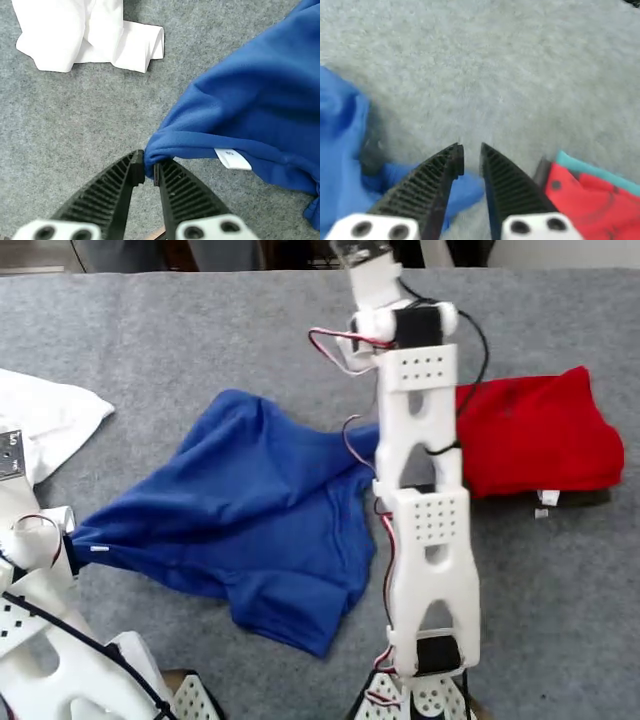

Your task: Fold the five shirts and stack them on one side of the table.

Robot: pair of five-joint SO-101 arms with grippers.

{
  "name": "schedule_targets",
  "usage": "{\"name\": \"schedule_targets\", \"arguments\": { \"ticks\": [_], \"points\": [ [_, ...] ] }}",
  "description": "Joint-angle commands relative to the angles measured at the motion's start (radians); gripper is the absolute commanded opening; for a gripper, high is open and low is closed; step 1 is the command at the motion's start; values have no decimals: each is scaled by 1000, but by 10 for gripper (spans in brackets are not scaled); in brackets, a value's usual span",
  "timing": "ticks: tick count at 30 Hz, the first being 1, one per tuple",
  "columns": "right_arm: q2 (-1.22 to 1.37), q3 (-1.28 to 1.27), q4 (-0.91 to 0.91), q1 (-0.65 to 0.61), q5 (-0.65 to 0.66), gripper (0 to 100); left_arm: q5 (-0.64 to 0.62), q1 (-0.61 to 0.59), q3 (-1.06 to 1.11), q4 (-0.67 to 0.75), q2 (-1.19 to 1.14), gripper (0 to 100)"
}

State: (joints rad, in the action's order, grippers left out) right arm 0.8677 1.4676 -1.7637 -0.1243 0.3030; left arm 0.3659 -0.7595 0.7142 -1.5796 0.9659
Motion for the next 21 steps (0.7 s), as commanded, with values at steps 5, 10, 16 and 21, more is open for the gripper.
{"name": "schedule_targets", "arguments": {
  "ticks": [5,10,16,21],
  "points": [
    [-564,-665,-3,-37,11,56,6,8,-2,14,15,30],
    [-860,-1202,6,-86,12,56,6,10,-2,14,15,30],
    [-1147,-1609,6,-123,12,54,8,10,-2,14,15,30],
    [-1305,-1893,-2,-276,-29,57,8,10,-2,15,15,30]
  ]
}}
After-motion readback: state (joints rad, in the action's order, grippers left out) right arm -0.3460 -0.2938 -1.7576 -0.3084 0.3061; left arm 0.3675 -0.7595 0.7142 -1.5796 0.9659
